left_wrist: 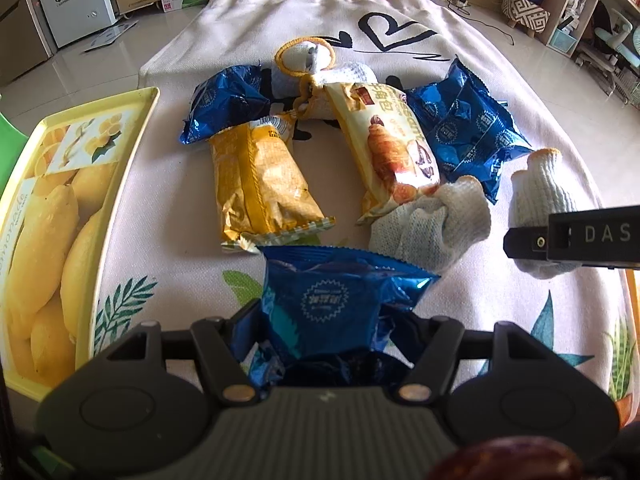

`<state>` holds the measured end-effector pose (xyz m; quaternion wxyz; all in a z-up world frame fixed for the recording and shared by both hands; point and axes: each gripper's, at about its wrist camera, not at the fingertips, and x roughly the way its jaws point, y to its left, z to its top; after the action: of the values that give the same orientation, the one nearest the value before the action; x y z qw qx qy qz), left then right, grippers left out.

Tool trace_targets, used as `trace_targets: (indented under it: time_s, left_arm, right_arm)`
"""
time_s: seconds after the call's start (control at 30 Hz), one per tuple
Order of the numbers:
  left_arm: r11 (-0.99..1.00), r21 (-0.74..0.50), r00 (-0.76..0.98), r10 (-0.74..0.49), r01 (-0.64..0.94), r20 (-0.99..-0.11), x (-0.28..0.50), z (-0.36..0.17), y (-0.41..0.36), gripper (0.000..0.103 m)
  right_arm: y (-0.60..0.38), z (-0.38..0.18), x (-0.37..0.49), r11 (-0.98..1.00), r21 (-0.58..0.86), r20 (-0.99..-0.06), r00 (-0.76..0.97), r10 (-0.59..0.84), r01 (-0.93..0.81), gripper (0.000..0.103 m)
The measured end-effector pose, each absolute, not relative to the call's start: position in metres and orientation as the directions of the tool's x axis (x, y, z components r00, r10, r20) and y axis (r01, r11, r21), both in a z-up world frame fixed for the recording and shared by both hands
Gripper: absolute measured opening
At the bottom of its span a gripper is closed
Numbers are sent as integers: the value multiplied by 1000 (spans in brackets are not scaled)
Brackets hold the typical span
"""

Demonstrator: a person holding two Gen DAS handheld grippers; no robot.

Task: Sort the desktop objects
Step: 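Carry blue bag with left tool onto yellow tray while right tool drops glove there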

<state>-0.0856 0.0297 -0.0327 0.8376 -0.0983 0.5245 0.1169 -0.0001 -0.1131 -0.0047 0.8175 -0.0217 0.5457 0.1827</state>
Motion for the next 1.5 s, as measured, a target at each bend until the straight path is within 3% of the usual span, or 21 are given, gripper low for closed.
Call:
trace_targets:
  time_s: [0.63,1.5]
  left_arm:
    - [851,-100,448,169,-516,-878,-91,19,105,66]
    - [839,-14,439,271,-544,-857,-67,45,168,66]
  right_arm:
    - [-58,31,-34,822,263,-873,238,425,-505,53]
    - [24,40,-23,741,353,-824,186,535,-571,53]
